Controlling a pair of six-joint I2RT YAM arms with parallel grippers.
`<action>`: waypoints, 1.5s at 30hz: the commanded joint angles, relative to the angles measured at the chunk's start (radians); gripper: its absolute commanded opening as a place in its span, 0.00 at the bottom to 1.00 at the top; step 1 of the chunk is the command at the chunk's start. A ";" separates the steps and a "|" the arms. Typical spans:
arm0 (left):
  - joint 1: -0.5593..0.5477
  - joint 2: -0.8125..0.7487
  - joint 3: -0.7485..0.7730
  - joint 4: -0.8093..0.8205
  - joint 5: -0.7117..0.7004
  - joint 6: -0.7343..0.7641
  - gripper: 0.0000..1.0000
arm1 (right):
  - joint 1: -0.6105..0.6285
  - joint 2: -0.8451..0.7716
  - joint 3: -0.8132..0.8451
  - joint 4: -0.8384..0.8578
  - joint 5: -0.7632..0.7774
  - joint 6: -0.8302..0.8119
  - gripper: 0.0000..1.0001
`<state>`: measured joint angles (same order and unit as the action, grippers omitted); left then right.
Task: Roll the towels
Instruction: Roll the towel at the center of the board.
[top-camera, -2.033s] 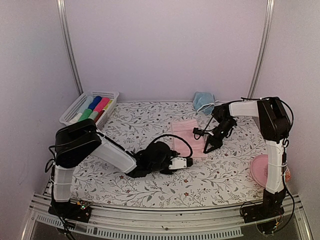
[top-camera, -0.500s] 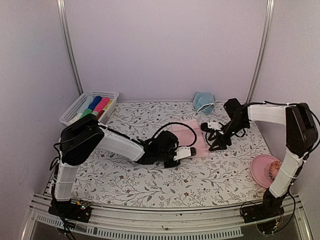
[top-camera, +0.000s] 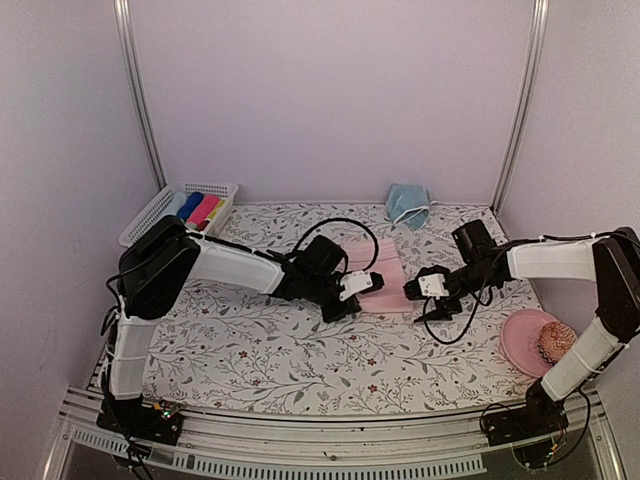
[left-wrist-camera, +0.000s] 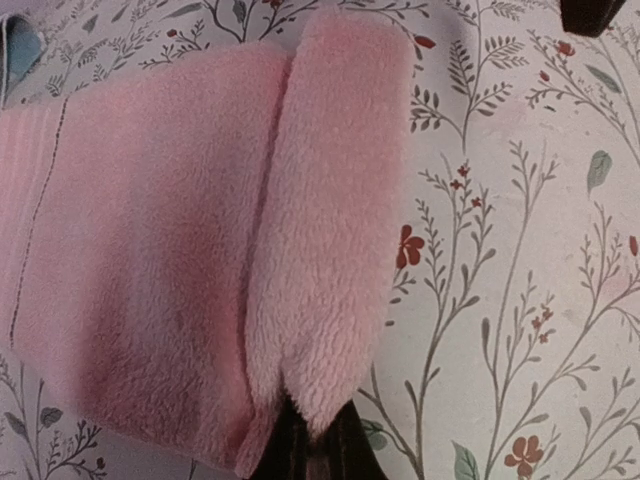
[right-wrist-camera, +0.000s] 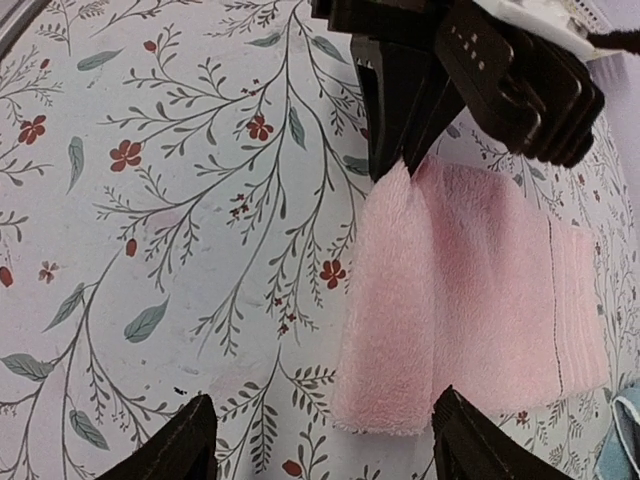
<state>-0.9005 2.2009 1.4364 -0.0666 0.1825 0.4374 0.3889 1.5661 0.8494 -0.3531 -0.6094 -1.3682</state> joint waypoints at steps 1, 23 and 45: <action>0.030 0.036 0.014 -0.125 0.082 -0.048 0.00 | 0.059 0.004 -0.027 0.156 0.033 0.013 0.74; 0.050 0.054 0.024 -0.153 0.135 -0.069 0.02 | 0.163 0.171 -0.023 0.310 0.285 0.108 0.50; 0.054 -0.046 -0.038 -0.230 0.264 -0.019 0.23 | 0.144 0.256 0.182 -0.050 0.217 0.162 0.03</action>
<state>-0.8524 2.1872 1.4380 -0.1665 0.3965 0.4065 0.5468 1.8023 0.9806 -0.2359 -0.3290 -1.1942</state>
